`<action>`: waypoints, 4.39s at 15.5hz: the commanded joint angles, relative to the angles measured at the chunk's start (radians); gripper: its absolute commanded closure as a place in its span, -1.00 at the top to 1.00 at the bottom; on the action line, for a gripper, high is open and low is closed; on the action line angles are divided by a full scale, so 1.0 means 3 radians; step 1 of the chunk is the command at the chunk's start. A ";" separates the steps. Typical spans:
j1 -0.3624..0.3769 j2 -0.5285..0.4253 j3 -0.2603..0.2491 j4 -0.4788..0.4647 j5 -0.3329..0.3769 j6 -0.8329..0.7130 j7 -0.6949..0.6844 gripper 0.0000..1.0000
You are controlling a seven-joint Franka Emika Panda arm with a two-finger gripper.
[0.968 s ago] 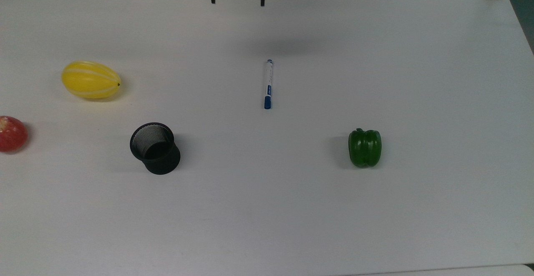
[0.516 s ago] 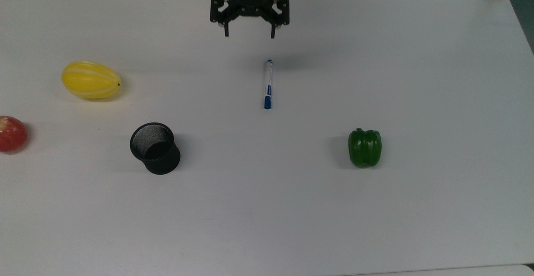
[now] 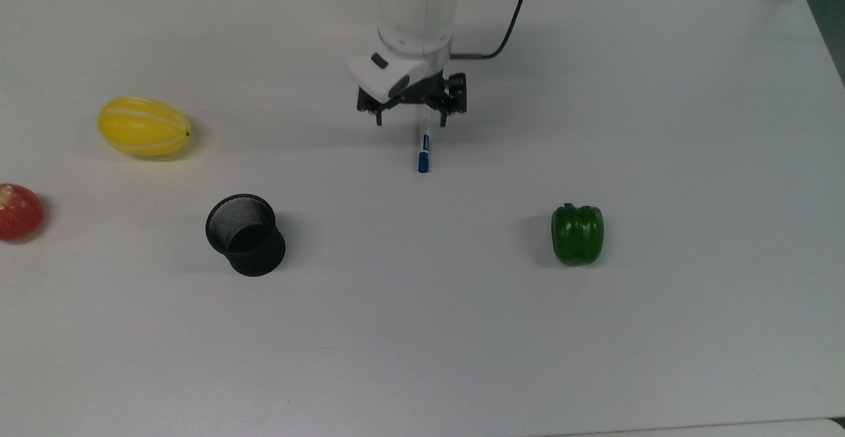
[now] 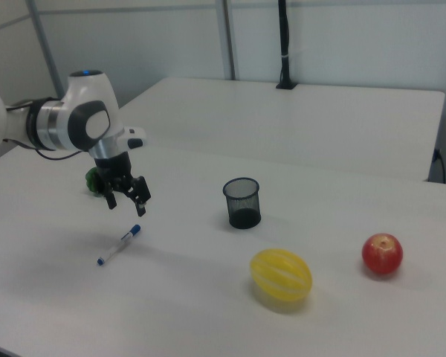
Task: Place marker
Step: 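Close the gripper on the marker near its blue cap, then lift the marker off the table, then carry the marker over the black mesh pen cup and lower it in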
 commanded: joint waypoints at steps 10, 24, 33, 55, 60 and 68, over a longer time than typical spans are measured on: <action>0.0031 0.0367 -0.0009 -0.0060 -0.0144 0.0255 0.0101 0.66; 0.0077 0.0388 -0.0009 -0.0085 -0.0144 0.0378 0.0126 -0.75; 0.0051 0.0015 -0.0003 0.0384 -0.0088 -0.0531 0.0162 -0.75; -0.0546 0.0055 -0.0290 0.0835 -0.0159 0.1056 0.0086 -0.74; -0.0705 0.0188 -0.0295 0.0728 -0.0303 0.1905 0.0091 -0.74; -0.0802 0.0495 -0.0305 0.0661 -0.0425 0.2525 0.0096 -0.73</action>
